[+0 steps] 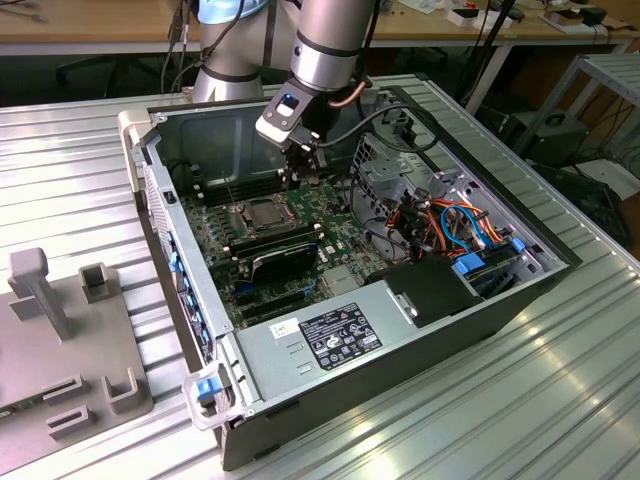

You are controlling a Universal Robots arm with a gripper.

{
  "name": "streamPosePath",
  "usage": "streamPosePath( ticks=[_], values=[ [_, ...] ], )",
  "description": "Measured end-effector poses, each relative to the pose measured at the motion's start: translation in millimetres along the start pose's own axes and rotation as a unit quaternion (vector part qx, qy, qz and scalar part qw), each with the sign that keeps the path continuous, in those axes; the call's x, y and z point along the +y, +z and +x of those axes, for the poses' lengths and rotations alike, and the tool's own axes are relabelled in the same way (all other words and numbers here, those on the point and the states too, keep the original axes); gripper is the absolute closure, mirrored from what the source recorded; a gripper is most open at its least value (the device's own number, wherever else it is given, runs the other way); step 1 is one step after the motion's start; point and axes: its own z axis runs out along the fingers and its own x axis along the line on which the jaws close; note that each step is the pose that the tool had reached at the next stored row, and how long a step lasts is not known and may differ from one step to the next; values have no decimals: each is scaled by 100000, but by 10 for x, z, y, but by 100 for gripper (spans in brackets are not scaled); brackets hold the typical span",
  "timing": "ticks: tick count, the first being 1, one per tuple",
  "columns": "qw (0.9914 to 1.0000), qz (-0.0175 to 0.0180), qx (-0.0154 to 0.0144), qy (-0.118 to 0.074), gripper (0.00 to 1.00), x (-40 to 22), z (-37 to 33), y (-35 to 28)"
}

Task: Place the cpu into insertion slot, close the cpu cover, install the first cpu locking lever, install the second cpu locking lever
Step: 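Close the cpu cover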

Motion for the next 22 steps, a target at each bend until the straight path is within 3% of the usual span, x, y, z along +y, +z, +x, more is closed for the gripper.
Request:
streamPosePath(
  ticks=[22],
  values=[
    [100000, -1, 2, -3, 89, -49, 0, 2]
  ],
)
